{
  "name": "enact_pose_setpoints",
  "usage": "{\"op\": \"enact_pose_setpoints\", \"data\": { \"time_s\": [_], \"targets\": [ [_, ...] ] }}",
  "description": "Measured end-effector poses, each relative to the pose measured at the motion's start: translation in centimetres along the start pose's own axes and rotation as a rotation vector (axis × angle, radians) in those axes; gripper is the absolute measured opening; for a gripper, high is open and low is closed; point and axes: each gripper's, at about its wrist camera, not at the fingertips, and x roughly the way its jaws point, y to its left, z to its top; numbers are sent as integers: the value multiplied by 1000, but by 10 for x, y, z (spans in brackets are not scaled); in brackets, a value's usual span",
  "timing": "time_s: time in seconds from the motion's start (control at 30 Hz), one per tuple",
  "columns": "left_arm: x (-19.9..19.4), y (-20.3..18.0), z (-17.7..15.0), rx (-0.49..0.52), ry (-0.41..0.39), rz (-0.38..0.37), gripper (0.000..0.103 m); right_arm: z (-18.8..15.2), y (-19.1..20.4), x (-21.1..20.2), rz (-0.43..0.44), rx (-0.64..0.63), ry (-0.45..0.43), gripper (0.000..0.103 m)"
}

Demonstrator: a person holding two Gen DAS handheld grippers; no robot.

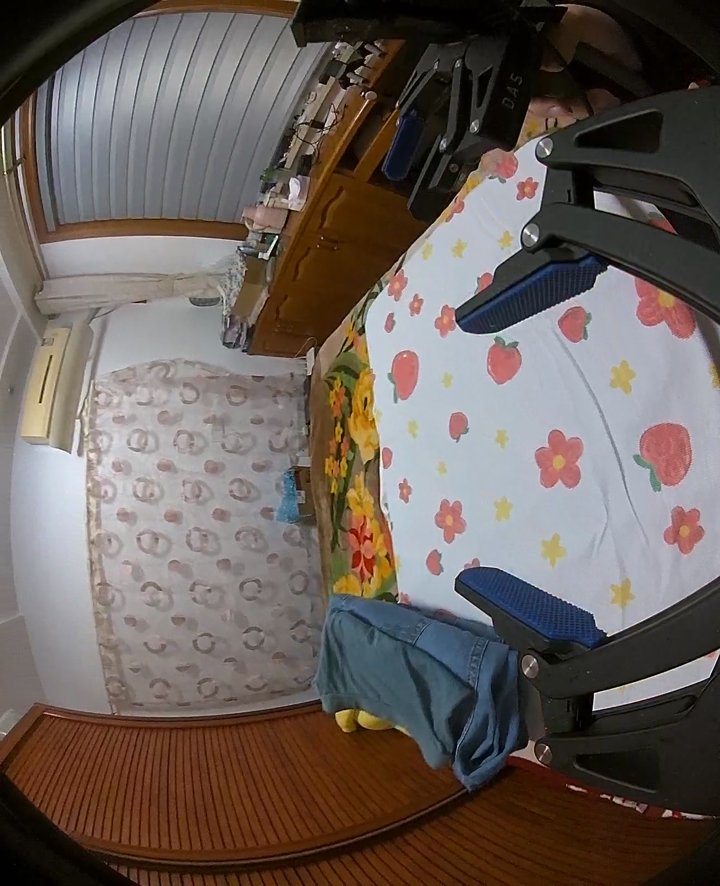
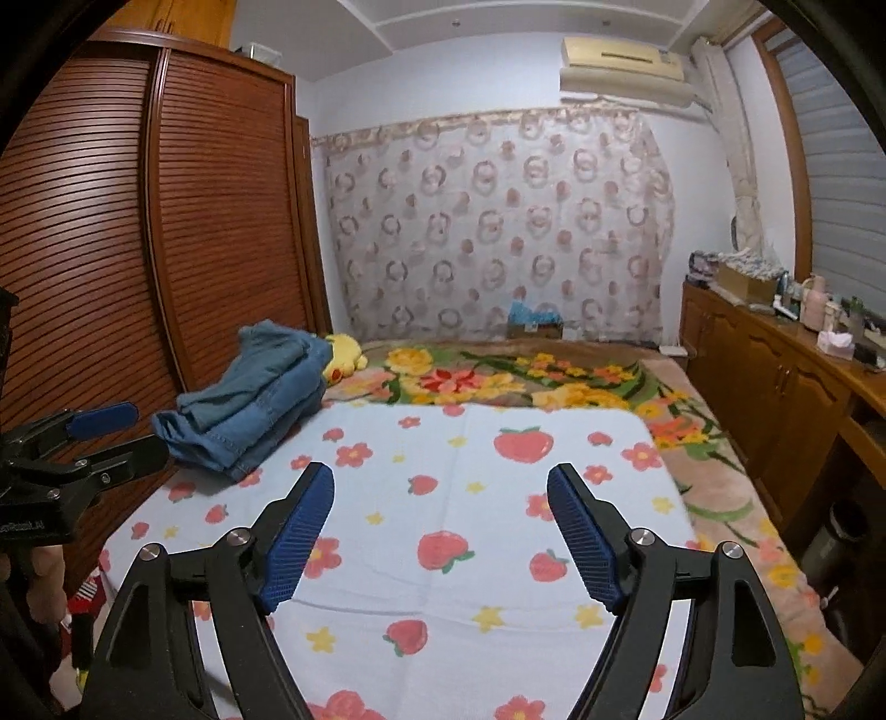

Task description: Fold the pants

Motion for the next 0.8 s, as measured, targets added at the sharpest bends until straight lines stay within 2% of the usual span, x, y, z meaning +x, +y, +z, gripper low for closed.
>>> {"op": "enact_pose_setpoints", "data": {
  "time_s": [0.27,0.8],
  "targets": [
    [-15,3,2,-7,-29,20,87,-12,17,-10,-11,-8,-29,82],
    [-16,9,0,-17,-25,22,87,-14,7,-17,-28,-11,-35,82]
  ]
}}
